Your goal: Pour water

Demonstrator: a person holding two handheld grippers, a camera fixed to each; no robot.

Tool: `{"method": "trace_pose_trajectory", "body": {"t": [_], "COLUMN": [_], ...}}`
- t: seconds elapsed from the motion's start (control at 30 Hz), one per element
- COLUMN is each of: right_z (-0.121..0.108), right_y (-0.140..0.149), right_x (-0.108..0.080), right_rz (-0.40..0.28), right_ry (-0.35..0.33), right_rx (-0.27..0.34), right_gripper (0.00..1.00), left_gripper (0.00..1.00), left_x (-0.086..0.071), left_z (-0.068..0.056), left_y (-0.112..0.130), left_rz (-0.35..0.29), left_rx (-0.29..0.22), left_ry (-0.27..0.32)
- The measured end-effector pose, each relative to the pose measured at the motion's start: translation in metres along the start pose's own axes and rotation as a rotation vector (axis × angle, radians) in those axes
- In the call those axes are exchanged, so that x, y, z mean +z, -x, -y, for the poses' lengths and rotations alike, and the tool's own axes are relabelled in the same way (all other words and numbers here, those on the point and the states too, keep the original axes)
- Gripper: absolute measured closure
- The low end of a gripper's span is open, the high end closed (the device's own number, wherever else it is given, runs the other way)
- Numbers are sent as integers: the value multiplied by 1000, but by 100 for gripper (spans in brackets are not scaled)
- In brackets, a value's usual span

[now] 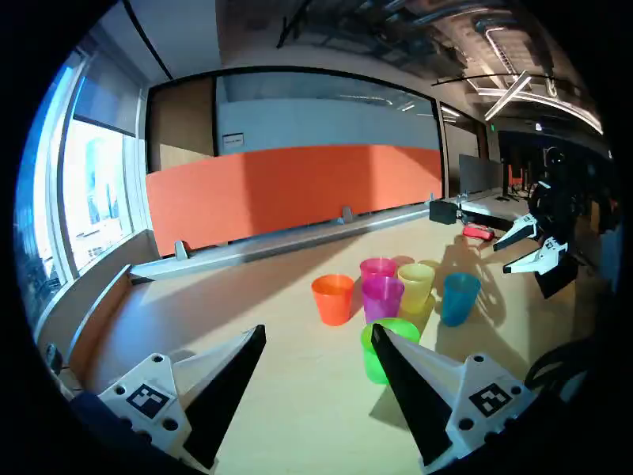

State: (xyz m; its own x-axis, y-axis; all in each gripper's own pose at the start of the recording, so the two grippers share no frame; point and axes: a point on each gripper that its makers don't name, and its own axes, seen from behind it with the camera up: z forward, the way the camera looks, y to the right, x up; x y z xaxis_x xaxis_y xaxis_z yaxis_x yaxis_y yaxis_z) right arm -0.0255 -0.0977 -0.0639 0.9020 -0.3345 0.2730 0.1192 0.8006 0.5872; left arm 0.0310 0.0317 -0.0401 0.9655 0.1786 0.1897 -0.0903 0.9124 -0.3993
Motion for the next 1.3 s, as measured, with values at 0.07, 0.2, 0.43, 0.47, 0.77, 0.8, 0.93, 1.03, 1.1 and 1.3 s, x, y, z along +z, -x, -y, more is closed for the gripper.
{"method": "trace_pose_trajectory", "body": {"t": [0.07, 0.2, 0.43, 0.47, 0.77, 0.8, 0.93, 1.03, 1.1, 1.3], "right_z": [-10, -32, -58, -60, -83, -84, -91, -94, -95, -97], "right_y": [-5, -15, -32, -35, -60, -62, -68, -71, -73, -76], "right_x": [-7, -21, -42, -45, -67, -68, -74, -76, -77, -77], "right_rz": [-30, -89, -188, -203, -329, -336, -366, -386, -393, -396], "right_ry": [54, 169, 324, 343, 484, 494, 533, 554, 564, 584], "right_rx": [16, 51, 99, 106, 157, 160, 171, 179, 182, 190], "right_gripper": [1, 1, 1, 1, 1, 1, 1, 1, 1, 1], "left_gripper": [1, 1, 1, 1, 1, 1, 1, 1, 1, 1], "left_x": [-3, -10, -19, -21, -23, -23, -24, -23, -22, -13], "left_z": [1, 5, 13, 15, 25, 27, 33, 37, 38, 36], "left_y": [-9, -29, -47, -49, -53, -52, -51, -50, -48, -40], "left_rz": [-32, -97, -167, -177, -224, -227, -241, -249, -252, -254], "left_rx": [-3, -5, -30, -33, -24, -21, -8, 4, 12, 15], "left_ry": [-20, -72, -158, -171, -289, -303, -357, -391, -408, -429]}}
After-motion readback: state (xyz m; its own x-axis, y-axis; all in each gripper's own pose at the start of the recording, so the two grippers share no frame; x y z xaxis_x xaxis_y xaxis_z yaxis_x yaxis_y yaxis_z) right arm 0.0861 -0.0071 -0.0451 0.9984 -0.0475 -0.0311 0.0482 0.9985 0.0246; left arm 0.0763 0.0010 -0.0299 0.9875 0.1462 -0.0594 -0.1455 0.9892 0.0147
